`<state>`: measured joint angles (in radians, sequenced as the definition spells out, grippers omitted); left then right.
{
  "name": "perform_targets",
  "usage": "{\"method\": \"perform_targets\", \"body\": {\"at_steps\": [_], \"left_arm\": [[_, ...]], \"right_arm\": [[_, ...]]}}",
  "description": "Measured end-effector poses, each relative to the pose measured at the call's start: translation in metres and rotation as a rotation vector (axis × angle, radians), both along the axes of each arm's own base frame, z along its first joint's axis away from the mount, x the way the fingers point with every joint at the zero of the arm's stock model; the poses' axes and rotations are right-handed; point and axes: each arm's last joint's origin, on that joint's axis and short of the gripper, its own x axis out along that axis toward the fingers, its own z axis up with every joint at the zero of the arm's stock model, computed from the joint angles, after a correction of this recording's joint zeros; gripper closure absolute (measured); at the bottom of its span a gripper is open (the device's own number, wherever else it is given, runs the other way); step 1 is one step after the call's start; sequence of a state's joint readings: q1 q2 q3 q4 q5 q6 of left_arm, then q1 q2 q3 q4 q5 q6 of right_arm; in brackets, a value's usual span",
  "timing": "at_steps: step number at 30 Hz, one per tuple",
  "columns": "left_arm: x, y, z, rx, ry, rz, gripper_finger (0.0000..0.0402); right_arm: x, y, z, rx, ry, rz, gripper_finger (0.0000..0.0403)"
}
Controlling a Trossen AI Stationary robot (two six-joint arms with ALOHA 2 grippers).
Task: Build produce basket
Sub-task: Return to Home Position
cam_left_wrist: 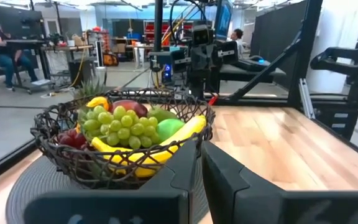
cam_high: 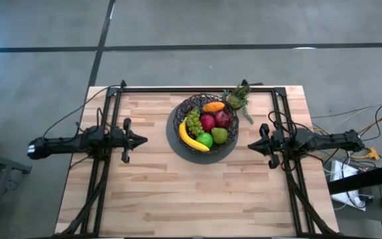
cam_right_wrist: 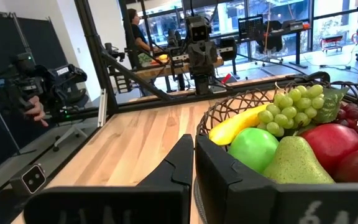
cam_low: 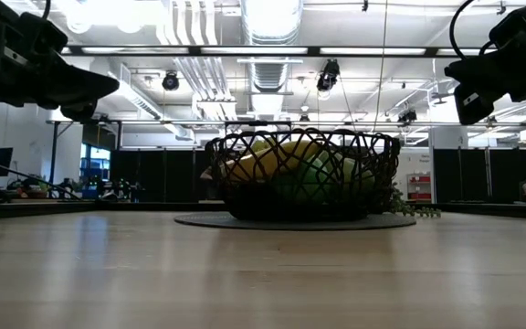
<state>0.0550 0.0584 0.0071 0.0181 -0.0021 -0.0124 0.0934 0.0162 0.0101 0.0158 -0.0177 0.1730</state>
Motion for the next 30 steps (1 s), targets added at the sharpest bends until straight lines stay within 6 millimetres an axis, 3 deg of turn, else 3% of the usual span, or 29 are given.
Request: {"method": "perform_targets", "body": {"at_steps": [30], "left_arm": [[0.008,0.001,-0.012,-0.013,0.135,0.004,0.0391]], "right_arm": [[0.0,0.0,0.0,0.001,0.001,0.0,0.0394]]}}
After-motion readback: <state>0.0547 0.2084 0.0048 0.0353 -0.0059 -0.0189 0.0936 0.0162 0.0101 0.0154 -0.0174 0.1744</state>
